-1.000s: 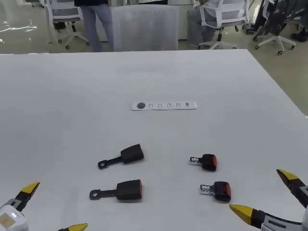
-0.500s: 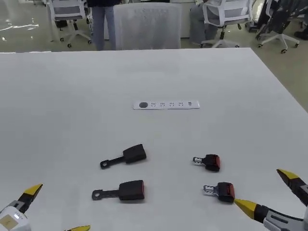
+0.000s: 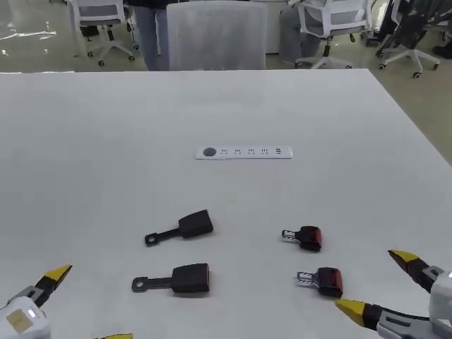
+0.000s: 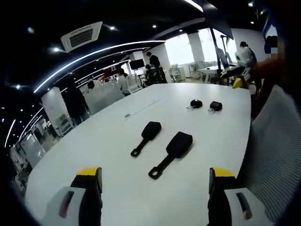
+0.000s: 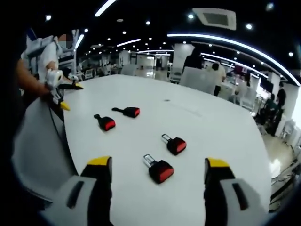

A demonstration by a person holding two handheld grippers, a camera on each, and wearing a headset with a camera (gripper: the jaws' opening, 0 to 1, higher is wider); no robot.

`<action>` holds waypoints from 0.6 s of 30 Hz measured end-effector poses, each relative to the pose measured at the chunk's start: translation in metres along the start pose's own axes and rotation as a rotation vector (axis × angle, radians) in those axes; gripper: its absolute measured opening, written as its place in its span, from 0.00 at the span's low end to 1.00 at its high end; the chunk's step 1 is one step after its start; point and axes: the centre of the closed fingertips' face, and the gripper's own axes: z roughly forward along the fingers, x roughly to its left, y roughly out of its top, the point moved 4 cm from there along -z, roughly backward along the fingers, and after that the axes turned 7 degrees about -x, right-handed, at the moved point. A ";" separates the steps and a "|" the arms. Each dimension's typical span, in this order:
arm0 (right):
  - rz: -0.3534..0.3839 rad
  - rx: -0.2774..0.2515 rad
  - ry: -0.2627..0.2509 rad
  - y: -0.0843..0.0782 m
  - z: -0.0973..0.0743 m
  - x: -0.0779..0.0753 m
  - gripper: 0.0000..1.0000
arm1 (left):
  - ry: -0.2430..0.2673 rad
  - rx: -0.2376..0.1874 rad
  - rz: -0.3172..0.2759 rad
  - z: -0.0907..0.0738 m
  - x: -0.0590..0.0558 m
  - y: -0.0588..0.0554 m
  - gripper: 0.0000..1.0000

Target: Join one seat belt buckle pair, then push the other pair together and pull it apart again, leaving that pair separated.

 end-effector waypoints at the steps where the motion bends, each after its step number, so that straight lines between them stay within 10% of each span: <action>1: -0.034 0.012 0.003 0.000 0.001 -0.002 0.82 | -0.030 0.024 -0.032 0.007 0.001 0.001 0.93; 5: -0.103 0.123 0.064 -0.009 0.009 -0.004 0.75 | -0.104 0.077 0.006 0.034 0.008 0.008 0.86; 11: -0.177 0.137 0.166 -0.005 0.025 -0.006 0.69 | -0.279 0.135 0.091 0.070 -0.003 0.013 0.64; 18: -0.259 0.219 0.259 -0.014 0.045 -0.009 0.57 | -0.391 0.188 0.049 0.105 -0.016 0.013 0.63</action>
